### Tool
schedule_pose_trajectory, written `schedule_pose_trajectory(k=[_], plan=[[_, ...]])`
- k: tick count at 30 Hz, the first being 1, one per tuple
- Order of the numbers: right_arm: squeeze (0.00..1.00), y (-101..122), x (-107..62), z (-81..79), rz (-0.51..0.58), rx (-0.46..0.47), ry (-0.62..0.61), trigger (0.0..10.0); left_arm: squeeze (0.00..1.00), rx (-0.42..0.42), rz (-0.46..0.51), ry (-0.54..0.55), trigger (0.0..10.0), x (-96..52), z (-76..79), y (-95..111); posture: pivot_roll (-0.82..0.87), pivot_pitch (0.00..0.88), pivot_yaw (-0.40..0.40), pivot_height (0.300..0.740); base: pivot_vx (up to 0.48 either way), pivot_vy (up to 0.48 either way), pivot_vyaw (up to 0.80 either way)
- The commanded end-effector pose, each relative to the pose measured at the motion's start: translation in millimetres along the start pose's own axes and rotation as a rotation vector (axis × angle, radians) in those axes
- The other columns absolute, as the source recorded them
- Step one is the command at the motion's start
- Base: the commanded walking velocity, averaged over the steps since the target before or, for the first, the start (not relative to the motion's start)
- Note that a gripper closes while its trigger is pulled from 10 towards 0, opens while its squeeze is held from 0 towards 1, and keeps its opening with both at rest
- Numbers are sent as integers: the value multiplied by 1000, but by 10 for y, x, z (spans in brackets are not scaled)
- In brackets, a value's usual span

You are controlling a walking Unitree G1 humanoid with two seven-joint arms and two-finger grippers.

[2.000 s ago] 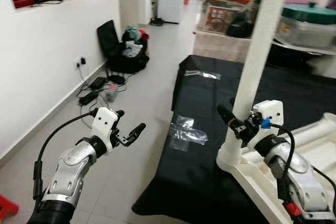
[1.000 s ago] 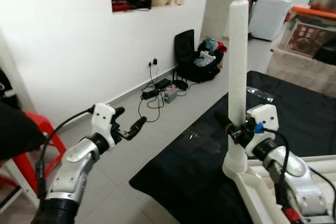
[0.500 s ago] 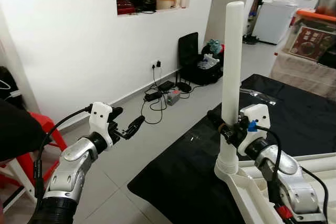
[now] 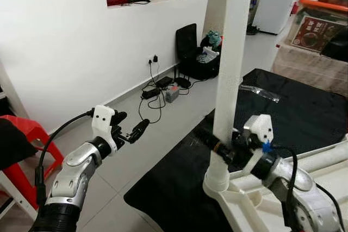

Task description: Building children table

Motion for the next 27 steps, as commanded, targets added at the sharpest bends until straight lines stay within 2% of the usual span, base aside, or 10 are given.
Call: schedule_pose_trajectory(k=[1, 2, 9, 11, 14, 18, 19, 22, 23, 27], plan=[[0, -296, -9, -402, -87, 205, 195, 8863, 0, -14, 1, 2, 10000, 12, -3, 21, 77, 0, -61, 740, 0, 0, 0], [0, -271, -20, -437, -75, 207, 220, 9333, 0, -15, 0, 3, 10000, 11, -7, 23, 76, 0, -60, 740, 0, 0, 0], [0, -223, -49, -510, -58, 212, 272, 9059, 0, -19, 0, 7, 10000, 12, -16, 25, 76, 0, -58, 740, 0, 0, 0], [0, -215, -101, -593, -61, 229, 329, 7882, 0, -21, -3, 11, 10000, 13, -24, 22, 74, 0, -55, 740, 0, 0, 0], [0, -220, -123, -615, -66, 235, 344, 7686, 0, -22, -3, 13, 10000, 15, -29, 22, 74, 0, -53, 740, 0, 0, 0], [0, -252, -114, -541, -78, 219, 291, 8392, 0, -28, -5, 21, 10000, 25, -40, 17, 72, 0, -51, 740, 0, 0, 0], [0, -267, -105, -493, -83, 218, 264, 7569, 0, -30, -5, 24, 10000, 28, -43, 15, 72, 0, -50, 740, 0, 0, 0], [0, -277, -108, -413, -85, 214, 244, 8235, 0, -30, -8, 28, 10000, 32, -51, 11, 73, 0, -48, 740, 0, 0, 0], [0, -280, -113, -380, -87, 209, 240, 10000, 0, -33, -9, 33, 10000, 33, -62, 12, 73, 0, -48, 740, 0, 0, 0], [0, -272, -70, -282, -78, 195, 191, 10000, 0, -40, -10, 48, 10000, 34, -93, 16, 76, 0, -52, 740, 0, 0, 0]])
Point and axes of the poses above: a point about 5 cm out from each wrist's last joint towards the gripper, its own x axis pointing out of the wrist towards the gripper, its own y axis along the axis of the wrist's last joint, z = x × y, the point moved 2 cm from there along x, pointing out of the wrist towards the gripper, and after that the axes turned 14 degrees about -x, right-handed, at the moved point
